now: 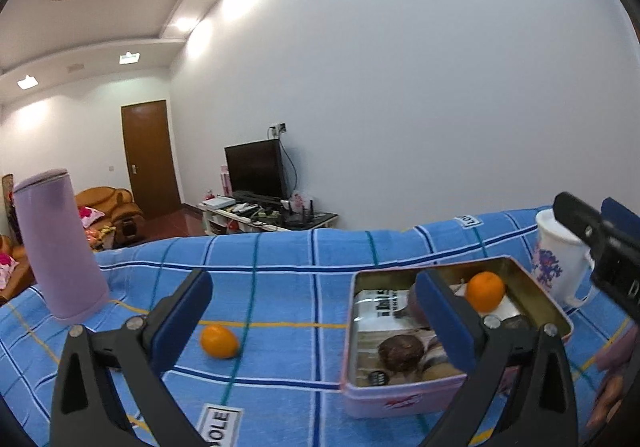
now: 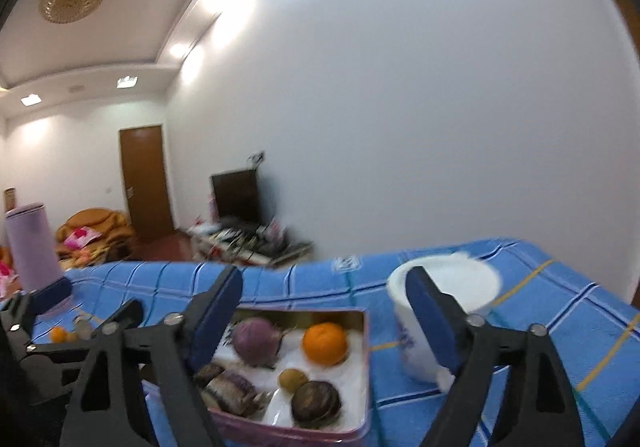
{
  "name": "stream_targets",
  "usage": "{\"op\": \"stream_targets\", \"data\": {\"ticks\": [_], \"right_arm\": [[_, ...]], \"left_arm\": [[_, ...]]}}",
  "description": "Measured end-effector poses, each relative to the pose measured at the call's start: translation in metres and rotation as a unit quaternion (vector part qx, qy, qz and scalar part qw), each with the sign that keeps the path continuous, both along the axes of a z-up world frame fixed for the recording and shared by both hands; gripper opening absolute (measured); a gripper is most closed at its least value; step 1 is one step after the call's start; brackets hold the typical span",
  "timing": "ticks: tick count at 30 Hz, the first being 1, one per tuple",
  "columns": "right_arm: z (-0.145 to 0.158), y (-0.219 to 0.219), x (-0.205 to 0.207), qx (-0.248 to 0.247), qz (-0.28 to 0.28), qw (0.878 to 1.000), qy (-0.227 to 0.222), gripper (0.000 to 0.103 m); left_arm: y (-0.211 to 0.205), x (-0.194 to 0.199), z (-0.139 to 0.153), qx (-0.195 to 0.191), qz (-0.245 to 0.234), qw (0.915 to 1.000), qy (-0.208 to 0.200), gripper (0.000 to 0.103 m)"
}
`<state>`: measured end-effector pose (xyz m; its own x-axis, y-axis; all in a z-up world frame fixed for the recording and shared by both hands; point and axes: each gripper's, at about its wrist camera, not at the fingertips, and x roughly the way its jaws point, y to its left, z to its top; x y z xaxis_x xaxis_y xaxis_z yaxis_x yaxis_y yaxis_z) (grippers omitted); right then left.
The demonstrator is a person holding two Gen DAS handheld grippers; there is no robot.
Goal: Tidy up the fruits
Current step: 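Withdraw both grippers from the tin toward the loose oranges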
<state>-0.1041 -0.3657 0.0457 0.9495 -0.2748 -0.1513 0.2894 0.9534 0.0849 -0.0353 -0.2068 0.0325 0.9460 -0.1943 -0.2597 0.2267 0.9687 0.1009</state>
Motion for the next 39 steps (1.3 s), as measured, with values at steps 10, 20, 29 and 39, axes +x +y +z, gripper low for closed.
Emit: {"op": "stream_targets", "data": {"ticks": [10,20,29,39], "right_arm": [[-0.003,0.006,-0.005,-0.004,-0.006,1.0,0.004,0.085],[-0.004,0.019,-0.008,-0.022,-0.034,0.999,0.009,0.085],[-0.005,0.026,-0.006,-0.017,-0.052,0.998,0.033,0.085],[-0.014,0.057,0.003,-0.019,-0.035,0.997,0.073,0.085]], "left_arm": [[0.029,0.0,-0.005,0.033,0.02,0.9992,-0.004,0.103],[0.075,0.009,-0.008,0.035,0.02,0.9992,0.009,0.103],[0.107,0.019,-0.009,0.06,0.023,0.9979,-0.011,0.103],[0.133,0.027,-0.008,0.037,0.029,0.9989,-0.003,0.103]]}}
